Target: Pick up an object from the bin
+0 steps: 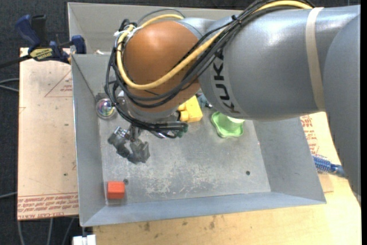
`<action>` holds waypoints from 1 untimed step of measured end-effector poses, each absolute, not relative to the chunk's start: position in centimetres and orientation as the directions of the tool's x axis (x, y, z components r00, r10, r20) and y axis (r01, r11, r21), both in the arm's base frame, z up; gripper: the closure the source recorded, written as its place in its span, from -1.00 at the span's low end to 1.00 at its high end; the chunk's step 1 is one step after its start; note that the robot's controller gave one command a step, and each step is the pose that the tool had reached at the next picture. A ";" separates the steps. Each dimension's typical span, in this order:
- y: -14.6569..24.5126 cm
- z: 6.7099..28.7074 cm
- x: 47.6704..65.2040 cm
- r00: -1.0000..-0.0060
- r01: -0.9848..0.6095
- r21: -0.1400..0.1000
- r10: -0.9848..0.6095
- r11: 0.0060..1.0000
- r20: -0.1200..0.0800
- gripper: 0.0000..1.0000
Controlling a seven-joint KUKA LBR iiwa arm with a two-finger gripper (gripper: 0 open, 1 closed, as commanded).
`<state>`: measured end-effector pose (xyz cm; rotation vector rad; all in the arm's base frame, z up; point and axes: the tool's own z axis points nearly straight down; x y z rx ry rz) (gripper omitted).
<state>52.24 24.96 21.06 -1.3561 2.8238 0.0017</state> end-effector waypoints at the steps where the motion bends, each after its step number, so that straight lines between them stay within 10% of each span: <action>1: 24.1 15.6 50.4 -0.811 -0.585 0.002 -0.585 0.811 0.003 1.00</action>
Offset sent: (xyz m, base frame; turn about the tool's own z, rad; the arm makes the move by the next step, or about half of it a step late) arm -0.0177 -0.0093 -0.0526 0.2709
